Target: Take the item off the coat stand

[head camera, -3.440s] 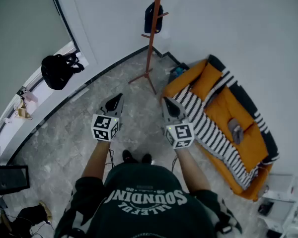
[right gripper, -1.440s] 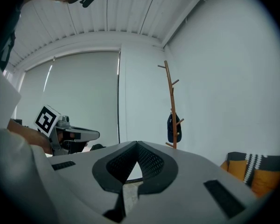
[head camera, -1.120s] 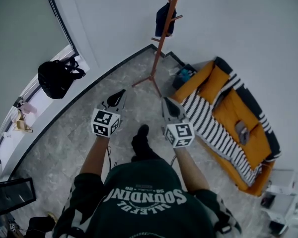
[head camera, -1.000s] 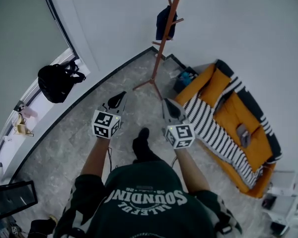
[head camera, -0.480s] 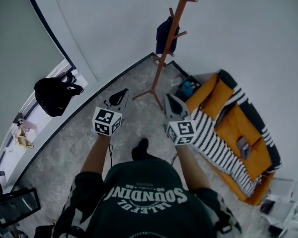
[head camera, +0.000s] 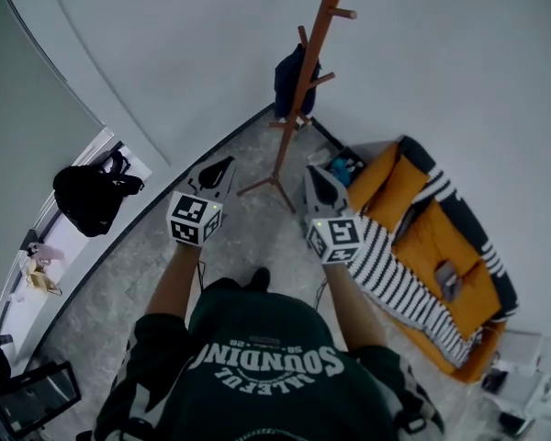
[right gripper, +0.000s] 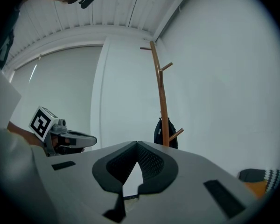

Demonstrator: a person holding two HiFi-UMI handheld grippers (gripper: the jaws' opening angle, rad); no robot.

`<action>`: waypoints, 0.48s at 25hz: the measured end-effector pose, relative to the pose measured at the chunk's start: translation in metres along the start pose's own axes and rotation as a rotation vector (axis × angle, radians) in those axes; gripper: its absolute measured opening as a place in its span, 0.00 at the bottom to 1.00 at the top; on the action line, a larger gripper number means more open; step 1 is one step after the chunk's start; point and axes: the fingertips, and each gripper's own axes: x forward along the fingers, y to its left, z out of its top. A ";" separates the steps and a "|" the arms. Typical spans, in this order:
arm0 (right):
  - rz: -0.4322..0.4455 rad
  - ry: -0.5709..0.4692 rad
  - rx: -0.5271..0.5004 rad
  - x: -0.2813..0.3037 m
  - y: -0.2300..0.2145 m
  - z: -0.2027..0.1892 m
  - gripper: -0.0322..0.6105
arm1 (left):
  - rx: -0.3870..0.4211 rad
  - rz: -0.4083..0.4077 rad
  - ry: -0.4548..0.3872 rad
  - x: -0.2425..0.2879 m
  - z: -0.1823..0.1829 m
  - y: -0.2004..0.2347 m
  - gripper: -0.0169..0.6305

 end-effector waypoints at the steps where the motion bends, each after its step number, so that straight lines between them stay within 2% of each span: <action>1: -0.004 -0.001 0.004 0.002 -0.003 0.000 0.05 | 0.000 -0.005 0.001 0.005 0.000 0.001 0.03; 12: -0.089 0.013 0.022 0.026 -0.022 -0.009 0.05 | 0.003 -0.089 -0.014 0.054 0.013 0.021 0.03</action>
